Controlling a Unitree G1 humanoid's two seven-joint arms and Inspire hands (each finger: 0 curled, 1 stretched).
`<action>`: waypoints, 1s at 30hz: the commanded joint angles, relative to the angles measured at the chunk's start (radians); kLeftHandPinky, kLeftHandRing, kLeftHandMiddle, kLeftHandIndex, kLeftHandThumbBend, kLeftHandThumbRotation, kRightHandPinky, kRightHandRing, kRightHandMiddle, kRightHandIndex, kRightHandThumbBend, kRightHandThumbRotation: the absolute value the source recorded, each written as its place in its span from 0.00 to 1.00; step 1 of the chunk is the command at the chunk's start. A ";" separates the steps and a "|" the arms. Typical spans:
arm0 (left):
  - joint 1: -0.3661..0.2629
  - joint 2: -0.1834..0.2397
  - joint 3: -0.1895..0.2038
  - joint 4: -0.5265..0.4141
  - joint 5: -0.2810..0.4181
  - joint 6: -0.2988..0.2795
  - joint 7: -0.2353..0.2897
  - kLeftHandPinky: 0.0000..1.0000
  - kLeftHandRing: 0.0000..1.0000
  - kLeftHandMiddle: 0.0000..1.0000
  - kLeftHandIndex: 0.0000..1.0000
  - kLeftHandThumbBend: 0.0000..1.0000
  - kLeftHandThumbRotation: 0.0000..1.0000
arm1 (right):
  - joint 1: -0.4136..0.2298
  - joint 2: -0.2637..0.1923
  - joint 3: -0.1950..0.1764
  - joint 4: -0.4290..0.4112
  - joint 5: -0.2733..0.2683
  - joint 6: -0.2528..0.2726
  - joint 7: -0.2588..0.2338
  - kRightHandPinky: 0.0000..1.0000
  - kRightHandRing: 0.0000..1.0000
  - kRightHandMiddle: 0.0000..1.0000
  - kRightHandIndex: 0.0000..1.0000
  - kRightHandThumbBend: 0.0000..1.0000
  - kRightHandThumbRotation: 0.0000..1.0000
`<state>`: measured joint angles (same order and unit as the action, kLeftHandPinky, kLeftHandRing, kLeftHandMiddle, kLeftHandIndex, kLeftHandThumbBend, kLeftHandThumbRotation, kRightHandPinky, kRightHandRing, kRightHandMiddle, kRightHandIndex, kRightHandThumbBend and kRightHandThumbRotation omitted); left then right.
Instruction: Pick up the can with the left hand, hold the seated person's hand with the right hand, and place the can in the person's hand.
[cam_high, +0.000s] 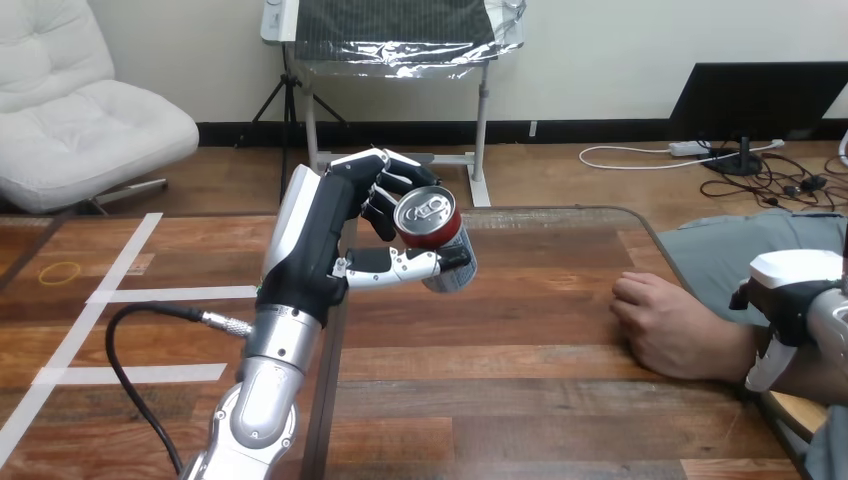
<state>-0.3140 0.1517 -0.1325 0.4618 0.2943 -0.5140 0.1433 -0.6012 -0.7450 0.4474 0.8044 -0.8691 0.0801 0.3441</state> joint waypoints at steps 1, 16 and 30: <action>-0.039 0.005 0.027 -0.058 -0.019 -0.020 0.001 0.36 0.40 0.46 0.52 0.62 0.00 | -0.019 0.016 0.027 0.061 0.001 0.004 0.030 0.74 0.85 0.89 0.88 0.68 0.21; -0.041 0.008 0.028 -0.061 -0.016 -0.018 0.002 0.36 0.41 0.46 0.52 0.62 0.00 | -0.021 0.028 0.029 0.090 0.035 0.020 0.060 0.57 0.71 0.81 0.86 0.68 0.21; -0.042 0.009 0.028 -0.060 -0.014 -0.014 -0.004 0.36 0.41 0.46 0.52 0.62 0.00 | -0.029 0.044 0.042 0.106 0.047 0.048 0.131 0.54 0.71 0.82 0.87 0.67 0.22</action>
<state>-0.3141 0.1519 -0.1239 0.4617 0.2876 -0.5140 0.1371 -0.6417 -0.7386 0.4716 0.8600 -0.8389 0.0911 0.4261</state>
